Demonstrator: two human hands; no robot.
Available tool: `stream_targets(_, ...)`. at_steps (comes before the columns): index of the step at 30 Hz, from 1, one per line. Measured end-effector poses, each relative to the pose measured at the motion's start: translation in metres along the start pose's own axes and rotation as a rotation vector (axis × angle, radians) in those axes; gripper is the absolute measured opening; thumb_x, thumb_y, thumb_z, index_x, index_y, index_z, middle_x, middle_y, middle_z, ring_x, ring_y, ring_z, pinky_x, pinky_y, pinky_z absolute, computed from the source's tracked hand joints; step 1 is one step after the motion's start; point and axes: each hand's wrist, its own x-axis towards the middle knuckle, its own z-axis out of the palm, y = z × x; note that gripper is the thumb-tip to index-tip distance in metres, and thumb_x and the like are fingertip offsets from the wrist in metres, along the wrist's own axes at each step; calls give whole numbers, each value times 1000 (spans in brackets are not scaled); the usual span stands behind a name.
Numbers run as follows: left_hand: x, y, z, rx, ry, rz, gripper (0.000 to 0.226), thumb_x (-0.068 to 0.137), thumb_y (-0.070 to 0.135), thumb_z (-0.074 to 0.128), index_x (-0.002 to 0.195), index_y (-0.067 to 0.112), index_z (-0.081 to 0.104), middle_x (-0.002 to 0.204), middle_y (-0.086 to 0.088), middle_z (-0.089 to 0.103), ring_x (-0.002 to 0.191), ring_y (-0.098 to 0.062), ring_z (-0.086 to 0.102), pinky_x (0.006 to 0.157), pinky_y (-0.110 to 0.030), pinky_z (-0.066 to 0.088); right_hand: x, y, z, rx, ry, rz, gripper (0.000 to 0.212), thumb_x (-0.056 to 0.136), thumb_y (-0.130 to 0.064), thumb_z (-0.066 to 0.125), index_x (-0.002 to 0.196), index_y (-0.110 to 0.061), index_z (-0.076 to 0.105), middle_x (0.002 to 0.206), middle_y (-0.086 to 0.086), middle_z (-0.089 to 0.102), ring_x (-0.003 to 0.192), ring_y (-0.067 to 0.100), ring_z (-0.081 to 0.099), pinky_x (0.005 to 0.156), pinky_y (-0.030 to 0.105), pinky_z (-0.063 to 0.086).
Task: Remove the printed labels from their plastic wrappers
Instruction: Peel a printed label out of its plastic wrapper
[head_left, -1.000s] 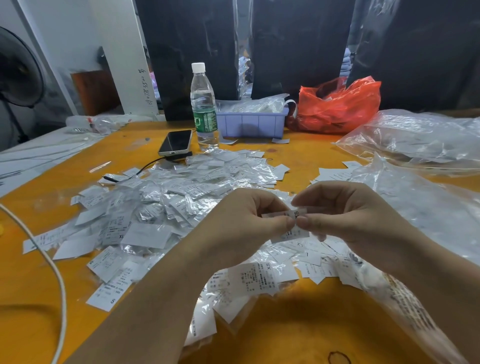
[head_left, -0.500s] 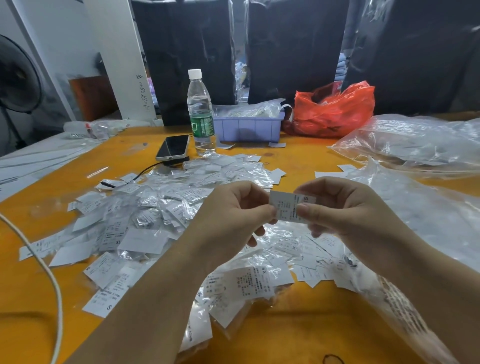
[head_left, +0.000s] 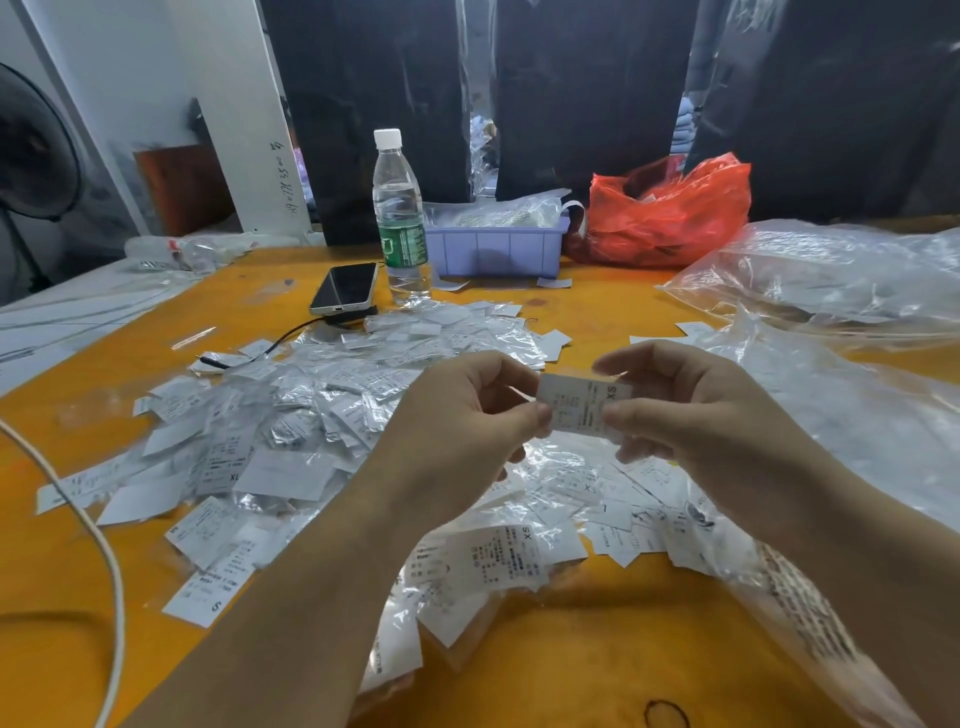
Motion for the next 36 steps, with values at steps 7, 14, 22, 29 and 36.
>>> stream_targets(7,-2,1,3,21,-36,5,8,88,12,70,92,20,70,74,2,73,57,-6,61,52,-22,51,-3,2,7,-43,-40,-18,35,75,2,75,104,-14,65,84,12,72,69,18,66,60,26,54)
stream_targets(14,-1,1,3,46,-129,-16,14,92,8,63,92,20,71,76,6,73,60,-5,62,53,-21,51,-2,2,5,-56,-46,-27,31,75,1,76,100,-15,68,85,11,72,74,21,67,60,25,54)
stream_targets(22,-1,3,1,21,-157,-74,23,99,13,52,93,22,71,82,4,73,69,-10,67,54,-23,51,-6,0,6,-64,-60,-38,43,58,-21,78,99,-14,68,77,3,73,67,15,66,59,24,55)
stream_targets(29,-2,2,3,48,-184,-34,10,94,19,62,87,22,70,72,7,71,63,-4,63,52,-16,45,-7,-1,8,-68,-96,-28,42,63,-17,78,103,-13,66,86,12,74,75,24,69,63,27,57)
stream_targets(36,-1,2,2,36,-161,-28,12,90,9,63,83,17,70,65,6,68,55,-1,58,48,-11,41,-8,-3,9,-53,-139,-3,45,65,-20,76,108,-11,65,88,13,73,73,22,69,65,30,57)
